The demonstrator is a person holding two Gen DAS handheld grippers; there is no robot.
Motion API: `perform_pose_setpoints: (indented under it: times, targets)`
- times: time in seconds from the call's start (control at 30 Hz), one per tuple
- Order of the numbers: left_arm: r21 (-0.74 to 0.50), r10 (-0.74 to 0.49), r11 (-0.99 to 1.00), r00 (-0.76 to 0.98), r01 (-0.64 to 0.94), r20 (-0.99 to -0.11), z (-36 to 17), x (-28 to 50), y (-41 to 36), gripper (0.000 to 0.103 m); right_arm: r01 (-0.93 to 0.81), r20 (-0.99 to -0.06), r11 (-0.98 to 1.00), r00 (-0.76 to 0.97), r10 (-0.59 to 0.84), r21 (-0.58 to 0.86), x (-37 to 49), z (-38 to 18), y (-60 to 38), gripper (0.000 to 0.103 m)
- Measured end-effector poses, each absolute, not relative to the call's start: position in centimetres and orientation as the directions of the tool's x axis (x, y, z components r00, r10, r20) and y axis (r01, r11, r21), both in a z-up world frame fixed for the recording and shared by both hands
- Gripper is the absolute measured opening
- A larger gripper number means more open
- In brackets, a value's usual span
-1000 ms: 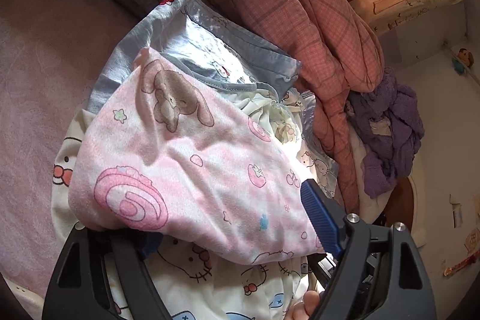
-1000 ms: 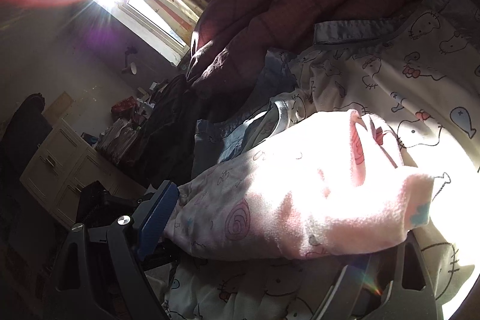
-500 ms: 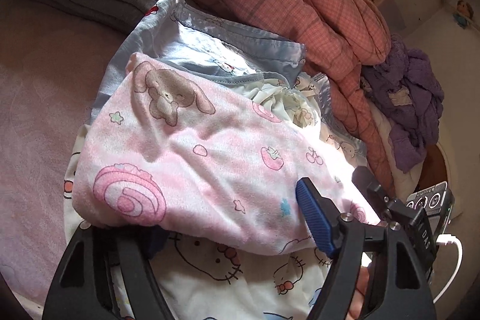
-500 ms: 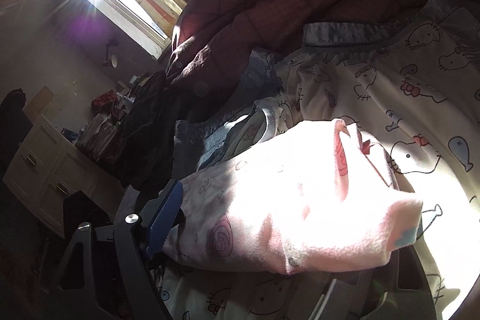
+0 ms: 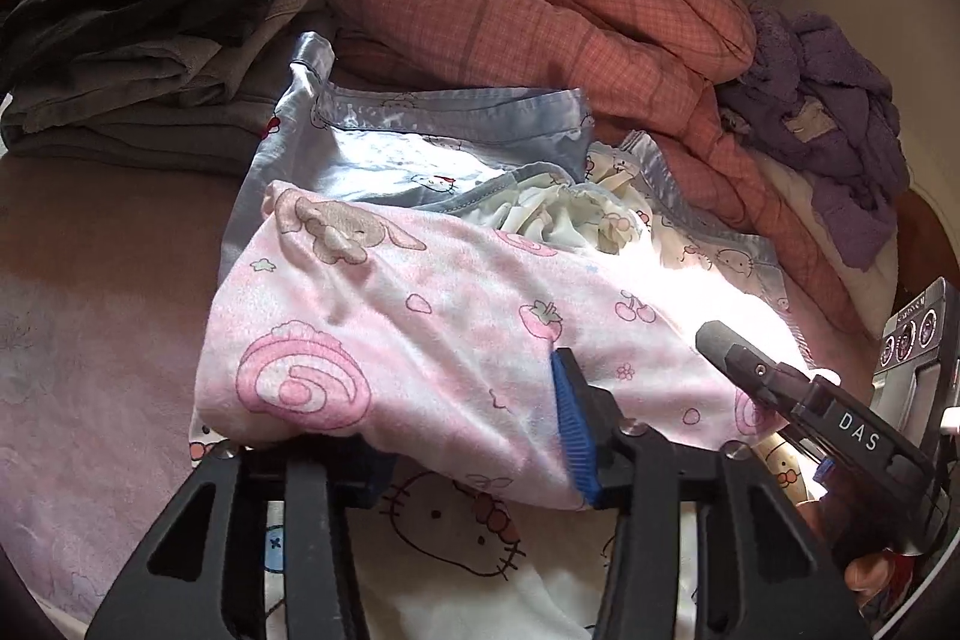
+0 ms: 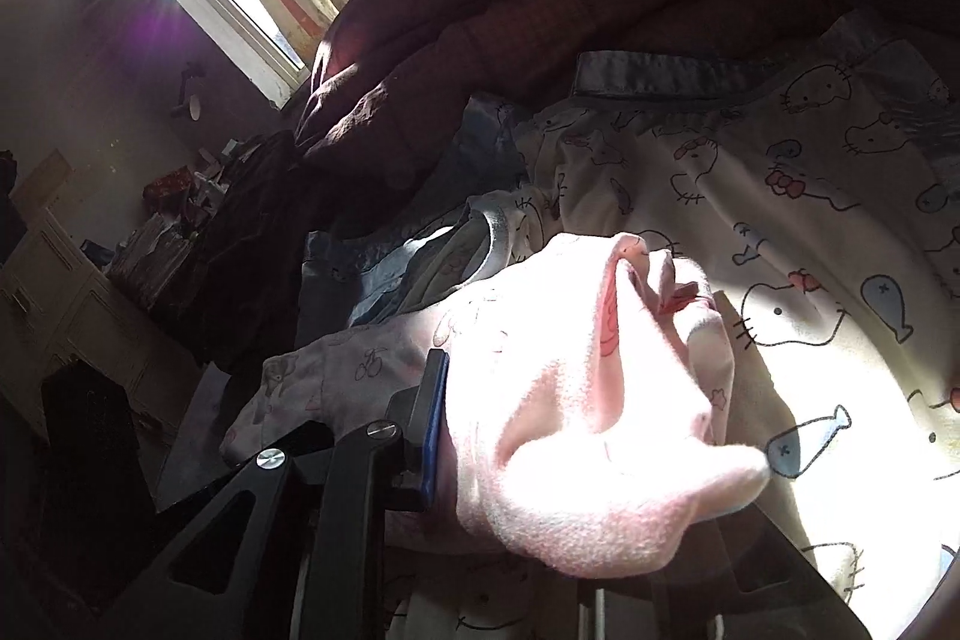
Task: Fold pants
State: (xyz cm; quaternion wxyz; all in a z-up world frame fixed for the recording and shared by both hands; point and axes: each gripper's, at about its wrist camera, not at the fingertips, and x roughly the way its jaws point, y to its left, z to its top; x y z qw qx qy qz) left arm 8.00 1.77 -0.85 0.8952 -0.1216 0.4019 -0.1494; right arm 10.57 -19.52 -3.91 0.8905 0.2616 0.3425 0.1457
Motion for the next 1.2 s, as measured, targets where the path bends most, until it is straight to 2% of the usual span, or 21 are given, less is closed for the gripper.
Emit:
perform_pose_setpoints:
  times: [0.1, 0.37, 0.63, 0.93, 1.2]
  targets:
    - [-0.267, -0.344, 0.938, 0.678, 0.220, -0.649, 0.2, 6.8, 1.4, 0.015, -0.113, -0.531, 0.860, 0.743, 0.406, 0.498, 9.8, -3.0, -19.0, 0.020]
    - [-0.154, -0.352, 0.936, 0.799, 0.317, -0.488, 3.6, 2.8, 0.8, 0.015, -0.198, -0.448, 0.939, 0.838, 0.311, 0.283, 5.7, 1.3, -17.8, 0.020]
    - [-0.091, -0.362, 0.932, 0.885, 0.351, -0.294, 6.6, -1.0, 1.4, 0.015, -0.255, -0.309, 0.936, 0.894, 0.324, 0.242, 2.0, 4.8, -18.5, 0.020]
    - [0.011, -0.283, 0.955, 0.923, 0.296, -0.260, 9.2, -1.6, 2.9, 0.015, -0.296, -0.262, 0.943, 0.908, 0.328, 0.153, 1.3, 8.2, -15.3, 0.020]
    - [0.050, -0.214, 0.973, 0.960, 0.226, -0.178, 12.1, -2.1, 6.6, 0.015, -0.339, -0.190, 0.923, 0.909, 0.371, 0.181, 2.0, 10.7, -11.5, 0.020]
